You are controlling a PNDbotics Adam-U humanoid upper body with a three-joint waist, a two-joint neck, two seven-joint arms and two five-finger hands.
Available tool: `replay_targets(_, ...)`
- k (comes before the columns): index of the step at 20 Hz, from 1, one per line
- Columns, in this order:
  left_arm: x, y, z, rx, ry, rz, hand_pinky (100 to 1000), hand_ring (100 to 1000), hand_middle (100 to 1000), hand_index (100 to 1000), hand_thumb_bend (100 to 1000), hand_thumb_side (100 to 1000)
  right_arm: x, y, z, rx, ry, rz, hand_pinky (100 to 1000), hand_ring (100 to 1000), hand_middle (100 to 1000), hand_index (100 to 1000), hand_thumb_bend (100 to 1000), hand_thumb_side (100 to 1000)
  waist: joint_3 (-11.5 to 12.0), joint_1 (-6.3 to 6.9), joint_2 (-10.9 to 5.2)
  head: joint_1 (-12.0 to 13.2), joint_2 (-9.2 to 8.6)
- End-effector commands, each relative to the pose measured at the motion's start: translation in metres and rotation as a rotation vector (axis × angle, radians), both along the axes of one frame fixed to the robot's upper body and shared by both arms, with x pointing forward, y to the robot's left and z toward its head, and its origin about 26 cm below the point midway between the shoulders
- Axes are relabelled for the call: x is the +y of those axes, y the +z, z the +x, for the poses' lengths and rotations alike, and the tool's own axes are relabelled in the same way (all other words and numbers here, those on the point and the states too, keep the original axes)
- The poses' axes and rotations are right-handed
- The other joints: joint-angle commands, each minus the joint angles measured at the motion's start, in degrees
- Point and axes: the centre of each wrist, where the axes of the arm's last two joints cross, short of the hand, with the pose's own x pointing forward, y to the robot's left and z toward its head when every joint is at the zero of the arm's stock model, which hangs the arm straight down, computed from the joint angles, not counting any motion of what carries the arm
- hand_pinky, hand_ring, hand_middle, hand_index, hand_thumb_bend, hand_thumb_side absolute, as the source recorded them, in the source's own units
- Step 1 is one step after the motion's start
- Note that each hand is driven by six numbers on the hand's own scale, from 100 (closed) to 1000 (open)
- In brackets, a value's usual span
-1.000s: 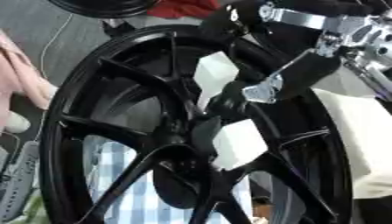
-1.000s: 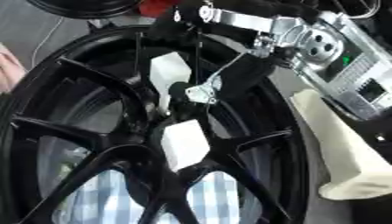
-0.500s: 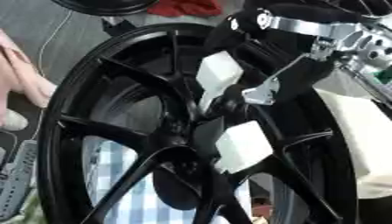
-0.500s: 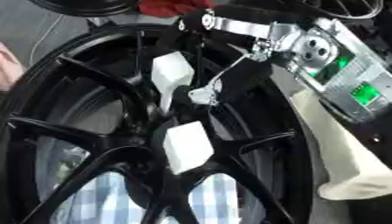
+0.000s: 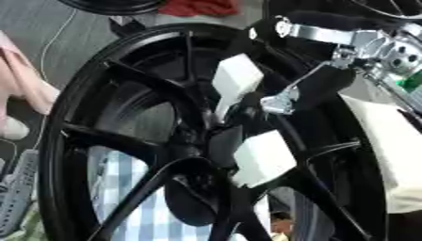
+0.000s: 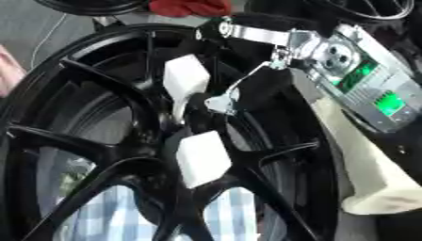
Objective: Pull the pin out of the wheel hub.
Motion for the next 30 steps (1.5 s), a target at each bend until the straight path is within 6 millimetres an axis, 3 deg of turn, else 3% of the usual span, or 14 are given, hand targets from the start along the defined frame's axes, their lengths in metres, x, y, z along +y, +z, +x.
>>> replay_targets(1,0.0003,0.0078,-0.0032,-0.030,0.002,0.018,755,663,666,799,114,720,-0.0028,0.0064,-0.0027,-0.009,-0.005,-0.006,853,878,713,769,251,200,0.0,0.60,-1.16,-0.3,-0.68)
replay_targets(9,0.0001,0.0069,-0.0033,-0.025,0.002,0.016,755,664,667,801,114,720,0.0006,0.0077,-0.0049,0.009,0.041,0.022,859,864,667,707,161,171,-0.1,0.59,-1.21,-0.2,-0.37)
replay_targets(15,0.0001,0.0071,-0.0032,-0.026,0.002,0.013,755,664,667,801,115,720,0.0012,0.0074,-0.0053,0.016,0.052,0.043,844,824,568,571,105,123,-0.1,0.59,-1.23,-0.3,-0.31)
replay_targets(25,0.0003,0.0069,-0.0033,-0.024,0.002,0.009,757,664,669,803,117,718,0.0025,0.0098,-0.0060,0.012,0.064,0.158,791,727,465,365,100,100,-0.2,0.59,-1.56,-0.3,-0.02)
replay_targets(30,0.0004,0.0069,-0.0034,-0.024,0.001,0.008,759,665,670,803,118,717,0.0051,0.0147,-0.0100,0.010,0.083,0.195,775,695,437,317,100,100,-0.3,0.59,-1.88,-0.3,-0.08)
